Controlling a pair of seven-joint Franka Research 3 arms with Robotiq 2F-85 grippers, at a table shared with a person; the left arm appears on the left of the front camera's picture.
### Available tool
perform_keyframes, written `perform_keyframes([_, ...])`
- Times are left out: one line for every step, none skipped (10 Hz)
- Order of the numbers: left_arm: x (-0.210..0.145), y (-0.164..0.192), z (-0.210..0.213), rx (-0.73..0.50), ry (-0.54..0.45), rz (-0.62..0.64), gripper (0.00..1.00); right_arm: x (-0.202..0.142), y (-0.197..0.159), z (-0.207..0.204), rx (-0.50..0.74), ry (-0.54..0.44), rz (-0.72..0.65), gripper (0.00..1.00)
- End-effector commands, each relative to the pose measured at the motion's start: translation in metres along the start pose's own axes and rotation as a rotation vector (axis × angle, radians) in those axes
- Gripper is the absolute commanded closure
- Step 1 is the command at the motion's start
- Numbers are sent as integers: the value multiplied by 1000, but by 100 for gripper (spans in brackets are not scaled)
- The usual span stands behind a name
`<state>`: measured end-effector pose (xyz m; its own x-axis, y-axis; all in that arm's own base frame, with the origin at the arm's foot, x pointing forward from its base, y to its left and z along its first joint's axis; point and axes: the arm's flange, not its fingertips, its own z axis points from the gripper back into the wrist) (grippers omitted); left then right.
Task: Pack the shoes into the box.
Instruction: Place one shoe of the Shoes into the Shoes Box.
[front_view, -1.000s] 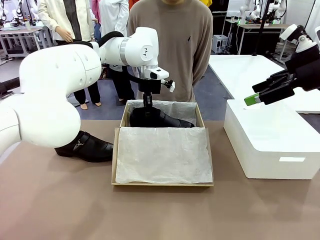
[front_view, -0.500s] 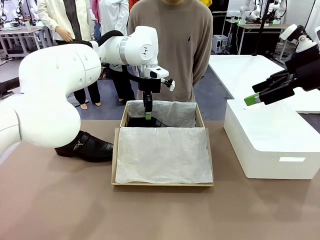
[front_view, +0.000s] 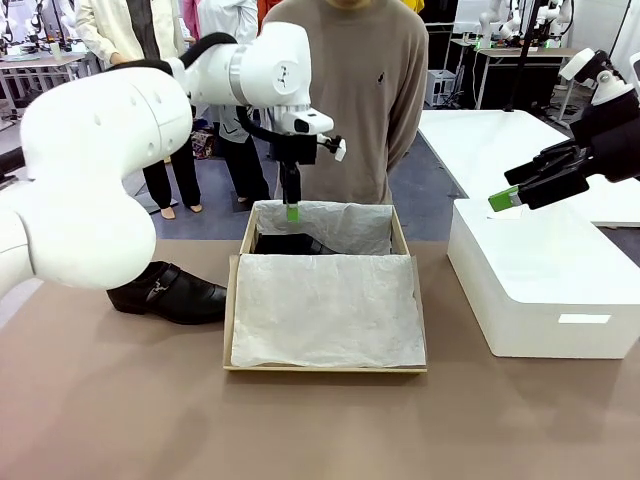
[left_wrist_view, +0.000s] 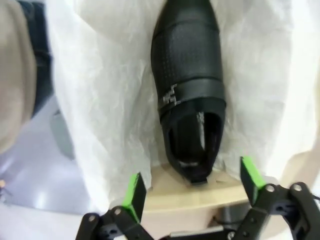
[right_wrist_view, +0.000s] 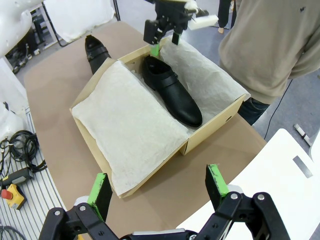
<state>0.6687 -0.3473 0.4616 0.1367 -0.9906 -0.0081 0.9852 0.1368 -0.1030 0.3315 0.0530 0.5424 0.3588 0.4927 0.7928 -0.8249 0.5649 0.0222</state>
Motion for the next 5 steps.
perform_keyframes([-6, 3, 28, 20, 49, 49, 0, 1, -2, -2, 11, -14, 14, 0])
perform_keyframes([-13, 1, 38, 29, 45, 54, 0, 1, -2, -2, 11, -14, 14, 0])
perform_keyframes([-20, 0, 46, 50, 33, 42, 0, 1, -2, -2, 11, -14, 14, 0])
perform_keyframes([-13, -6, 28, 19, 15, 24, 0, 1, -2, -2, 11, -14, 14, 0])
perform_keyframes([-13, -6, 28, 19, 15, 24, 0, 1, -2, -2, 11, -14, 14, 0])
